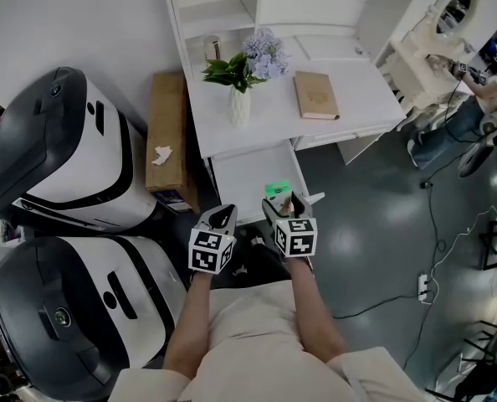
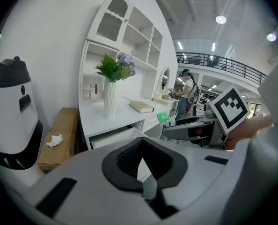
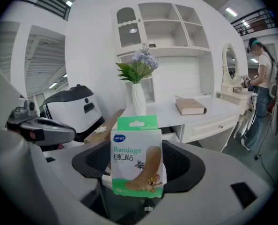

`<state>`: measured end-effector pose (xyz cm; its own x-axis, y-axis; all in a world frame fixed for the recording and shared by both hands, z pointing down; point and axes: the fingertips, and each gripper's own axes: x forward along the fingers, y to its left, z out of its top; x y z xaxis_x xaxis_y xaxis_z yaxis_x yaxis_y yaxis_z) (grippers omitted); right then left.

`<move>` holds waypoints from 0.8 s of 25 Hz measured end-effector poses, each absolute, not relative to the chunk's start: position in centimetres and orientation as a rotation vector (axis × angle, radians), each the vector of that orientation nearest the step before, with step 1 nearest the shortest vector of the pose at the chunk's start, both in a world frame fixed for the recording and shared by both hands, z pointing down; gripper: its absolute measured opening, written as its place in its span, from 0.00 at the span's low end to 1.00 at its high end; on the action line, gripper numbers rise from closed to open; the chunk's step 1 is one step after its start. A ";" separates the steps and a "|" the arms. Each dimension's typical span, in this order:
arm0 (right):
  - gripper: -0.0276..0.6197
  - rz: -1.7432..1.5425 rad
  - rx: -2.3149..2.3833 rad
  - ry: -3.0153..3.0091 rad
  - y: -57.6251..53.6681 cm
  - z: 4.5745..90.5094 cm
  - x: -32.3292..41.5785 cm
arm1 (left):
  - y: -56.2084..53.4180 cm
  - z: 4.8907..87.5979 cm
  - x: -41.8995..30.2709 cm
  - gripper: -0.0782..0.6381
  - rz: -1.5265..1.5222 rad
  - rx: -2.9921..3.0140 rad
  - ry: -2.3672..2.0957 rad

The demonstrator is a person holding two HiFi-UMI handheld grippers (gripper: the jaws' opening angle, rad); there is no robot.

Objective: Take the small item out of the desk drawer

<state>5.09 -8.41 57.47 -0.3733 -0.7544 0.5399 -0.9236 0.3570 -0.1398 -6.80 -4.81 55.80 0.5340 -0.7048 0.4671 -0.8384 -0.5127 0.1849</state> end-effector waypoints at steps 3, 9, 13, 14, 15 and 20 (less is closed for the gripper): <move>0.60 0.600 1.468 -2.243 -8.6 57.4 5.0 | -5.0 55.8 -6.9 0.13 0.471 2.388 -1.264; 0.60 0.590 1.458 -2.245 -8.8 57.2 4.9 | -5.3 55.5 -6.6 0.13 0.461 2.397 -1.255; 0.60 0.581 1.454 -2.246 -9.1 57.0 4.9 | -5.5 55.4 -6.4 0.13 0.456 2.401 -1.251; 0.60 0.580 1.453 -2.246 -9.2 57.0 4.9 | -5.5 55.4 -6.4 0.13 0.455 2.401 -1.251; 0.60 0.580 1.453 -2.246 -9.2 57.0 4.9 | -5.5 55.3 -6.3 0.13 0.454 2.401 -1.250; 0.60 0.580 1.456 -2.245 -9.3 57.2 5.0 | -5.5 55.5 -6.2 0.13 0.464 2.410 -1.243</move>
